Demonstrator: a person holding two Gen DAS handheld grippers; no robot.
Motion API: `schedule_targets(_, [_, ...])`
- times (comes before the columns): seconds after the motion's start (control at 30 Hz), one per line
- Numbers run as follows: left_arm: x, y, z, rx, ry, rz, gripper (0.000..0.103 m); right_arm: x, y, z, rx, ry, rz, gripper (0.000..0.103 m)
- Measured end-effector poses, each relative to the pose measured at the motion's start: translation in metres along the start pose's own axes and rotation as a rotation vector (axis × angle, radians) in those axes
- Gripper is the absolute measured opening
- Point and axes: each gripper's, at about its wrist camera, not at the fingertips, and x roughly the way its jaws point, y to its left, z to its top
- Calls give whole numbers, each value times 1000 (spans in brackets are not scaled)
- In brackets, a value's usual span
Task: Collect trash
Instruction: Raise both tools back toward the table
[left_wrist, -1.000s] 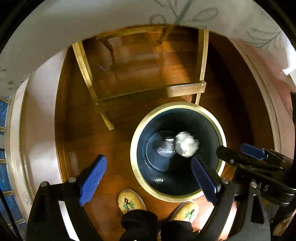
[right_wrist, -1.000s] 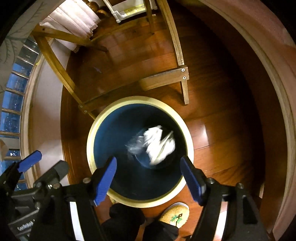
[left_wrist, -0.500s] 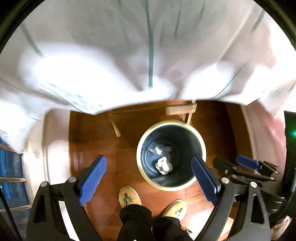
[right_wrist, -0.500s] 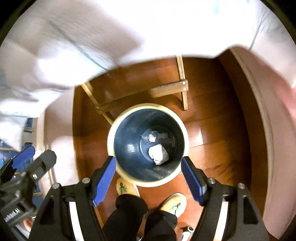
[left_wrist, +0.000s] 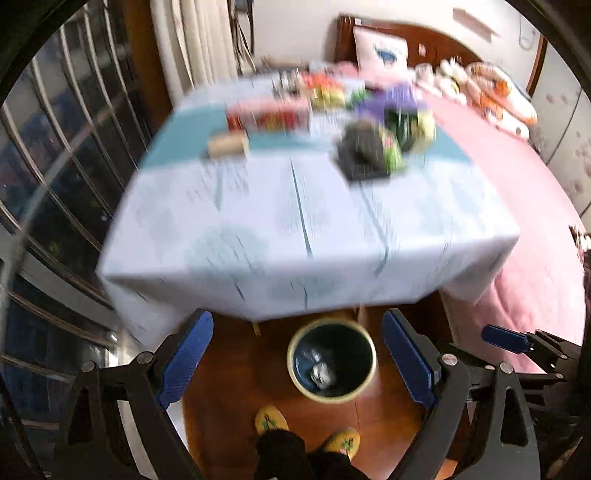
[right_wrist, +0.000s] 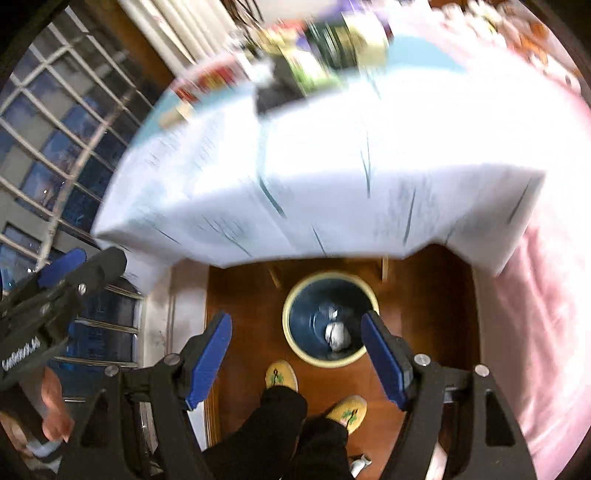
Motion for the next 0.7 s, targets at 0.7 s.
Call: schedule_targets(0.7, [-18, 87, 127, -228, -48, -12, 92, -49, 24, 132, -99, -208, -73, 73])
